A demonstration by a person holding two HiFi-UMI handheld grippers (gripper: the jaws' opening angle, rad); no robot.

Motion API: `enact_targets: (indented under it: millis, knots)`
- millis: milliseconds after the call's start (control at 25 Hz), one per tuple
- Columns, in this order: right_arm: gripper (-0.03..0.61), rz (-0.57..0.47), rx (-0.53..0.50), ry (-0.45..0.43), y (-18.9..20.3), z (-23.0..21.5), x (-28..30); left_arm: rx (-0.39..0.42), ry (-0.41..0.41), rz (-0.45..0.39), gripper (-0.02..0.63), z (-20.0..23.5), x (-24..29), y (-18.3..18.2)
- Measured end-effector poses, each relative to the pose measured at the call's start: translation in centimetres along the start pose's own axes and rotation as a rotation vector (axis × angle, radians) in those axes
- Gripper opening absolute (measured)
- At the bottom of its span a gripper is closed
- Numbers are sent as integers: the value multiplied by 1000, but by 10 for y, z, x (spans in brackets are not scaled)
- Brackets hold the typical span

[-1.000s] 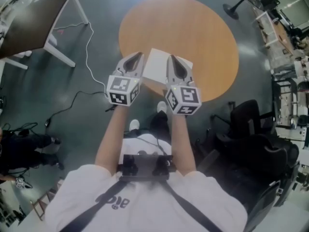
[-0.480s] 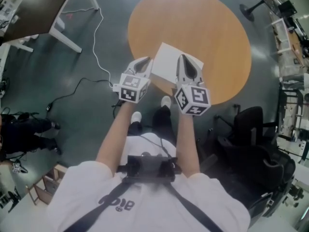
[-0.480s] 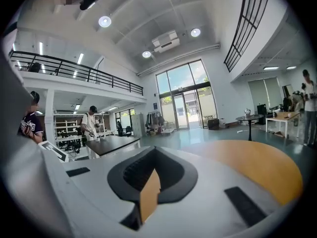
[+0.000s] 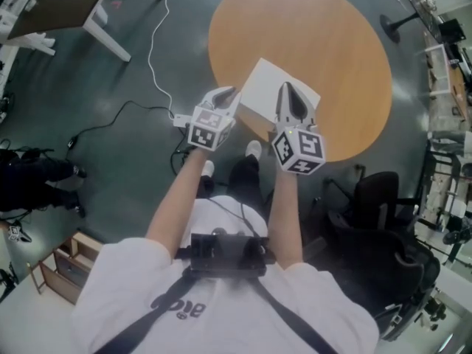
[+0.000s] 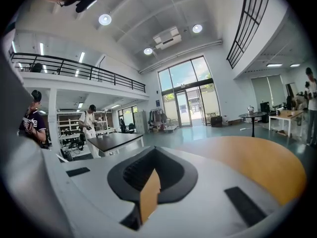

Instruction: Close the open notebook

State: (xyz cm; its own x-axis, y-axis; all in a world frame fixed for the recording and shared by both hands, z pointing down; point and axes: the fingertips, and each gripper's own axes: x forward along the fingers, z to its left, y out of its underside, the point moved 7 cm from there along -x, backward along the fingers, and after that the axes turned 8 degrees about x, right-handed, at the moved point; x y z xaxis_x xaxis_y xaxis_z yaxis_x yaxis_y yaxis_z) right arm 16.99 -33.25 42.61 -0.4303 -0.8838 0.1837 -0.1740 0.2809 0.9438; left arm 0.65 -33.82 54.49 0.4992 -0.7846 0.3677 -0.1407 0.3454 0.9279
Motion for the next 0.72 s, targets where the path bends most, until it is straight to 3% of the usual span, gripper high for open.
enact_targets:
  millis: [200, 440, 720]
  knots:
    - [23, 17, -5, -14, 8, 3, 4, -28, 3, 22, 76, 2, 5, 20]
    - [23, 29, 1, -9, 15, 4, 5, -48, 26, 96, 161, 1, 13, 46]
    - [23, 47, 12, 19, 24, -7, -2, -61, 29, 196, 175, -4, 38, 76]
